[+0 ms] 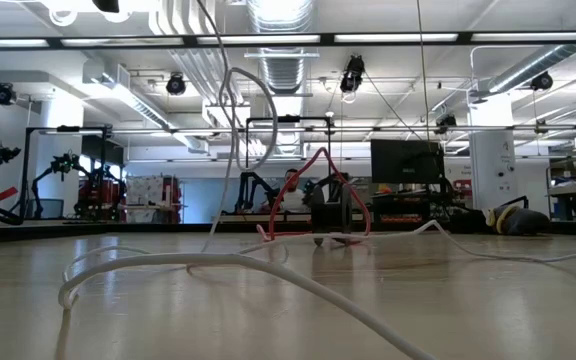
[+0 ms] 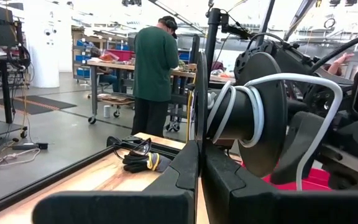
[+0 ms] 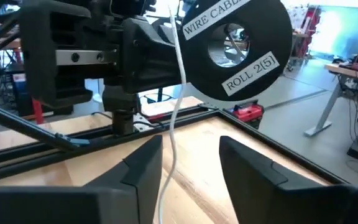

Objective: Coil cords
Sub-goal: Coil the white wire onto the spool

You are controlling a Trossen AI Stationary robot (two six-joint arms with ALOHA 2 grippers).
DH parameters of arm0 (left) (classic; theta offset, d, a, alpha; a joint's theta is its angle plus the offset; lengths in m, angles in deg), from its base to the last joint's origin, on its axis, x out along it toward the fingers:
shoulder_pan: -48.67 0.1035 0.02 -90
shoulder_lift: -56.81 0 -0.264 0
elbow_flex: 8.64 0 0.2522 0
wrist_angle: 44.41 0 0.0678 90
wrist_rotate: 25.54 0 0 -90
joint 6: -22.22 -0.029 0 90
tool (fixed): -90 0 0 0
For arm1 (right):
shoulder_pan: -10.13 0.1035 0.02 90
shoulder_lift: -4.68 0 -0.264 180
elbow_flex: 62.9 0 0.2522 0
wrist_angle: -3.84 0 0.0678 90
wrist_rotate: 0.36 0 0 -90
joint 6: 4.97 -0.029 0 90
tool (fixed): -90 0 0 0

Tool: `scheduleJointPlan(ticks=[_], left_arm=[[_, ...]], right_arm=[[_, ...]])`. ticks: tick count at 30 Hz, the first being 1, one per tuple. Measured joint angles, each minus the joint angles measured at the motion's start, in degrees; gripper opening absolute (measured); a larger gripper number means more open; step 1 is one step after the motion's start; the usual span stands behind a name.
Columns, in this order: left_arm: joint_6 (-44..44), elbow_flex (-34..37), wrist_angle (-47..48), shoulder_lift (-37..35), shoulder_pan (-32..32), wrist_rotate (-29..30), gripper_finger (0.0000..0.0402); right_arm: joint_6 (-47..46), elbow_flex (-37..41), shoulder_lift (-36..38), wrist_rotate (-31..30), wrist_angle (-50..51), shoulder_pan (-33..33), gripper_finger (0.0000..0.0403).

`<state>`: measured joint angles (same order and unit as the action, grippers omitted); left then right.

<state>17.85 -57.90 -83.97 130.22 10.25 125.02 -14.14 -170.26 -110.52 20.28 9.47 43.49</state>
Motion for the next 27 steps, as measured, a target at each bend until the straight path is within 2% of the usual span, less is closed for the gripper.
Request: scheduleJointPlan(ticks=[4,6,8,10,14,15,17,23,27], left_arm=[[0.0,0.0,0.0,0.0,0.3,0.0,0.0000],[0.0,0.0,0.0,0.0,0.4,0.1,0.0000],[0.0,0.0,0.0,0.0,0.4,0.1,0.0000],[0.0,0.0,0.0,0.0,0.4,0.2,0.0000],[0.4,0.0,-0.1,0.0,0.4,0.2,0.0000],[0.5,0.0,-0.2,0.0,0.5,0.4,0.0000],[1.5,0.0,-0.3,0.0,1.1,0.4,0.0000],[6.8,0.0,-0.5,0.0,3.8,0.4,0.0000],[8.6,0.1,-0.2,0.1,4.5,-0.2,0.0000]], right_arm=[[-1.2,0.0,0.0,7.6,-0.4,-2.0,0.0162],[-3.0,0.0,0.0,11.2,-0.4,-3.3,0.0154],[-4.2,0.0,0.0,12.5,-0.3,-4.3,0.0138],[-4.1,0.0,0.0,12.1,-0.4,-4.6,0.0111],[-3.1,0.0,-0.2,10.4,-0.7,-4.5,0.0023],[-2.8,-0.1,-0.6,10.4,-1.3,-4.5,0.0012],[-3.2,-0.1,-1.4,11.1,-3.0,-4.7,0.0010],[-5.1,-1.1,-5.7,21.2,-9.2,-6.8,0.0003],[-6.9,-4.3,-9.3,22.4,-9.1,-7.6,0.0002]])
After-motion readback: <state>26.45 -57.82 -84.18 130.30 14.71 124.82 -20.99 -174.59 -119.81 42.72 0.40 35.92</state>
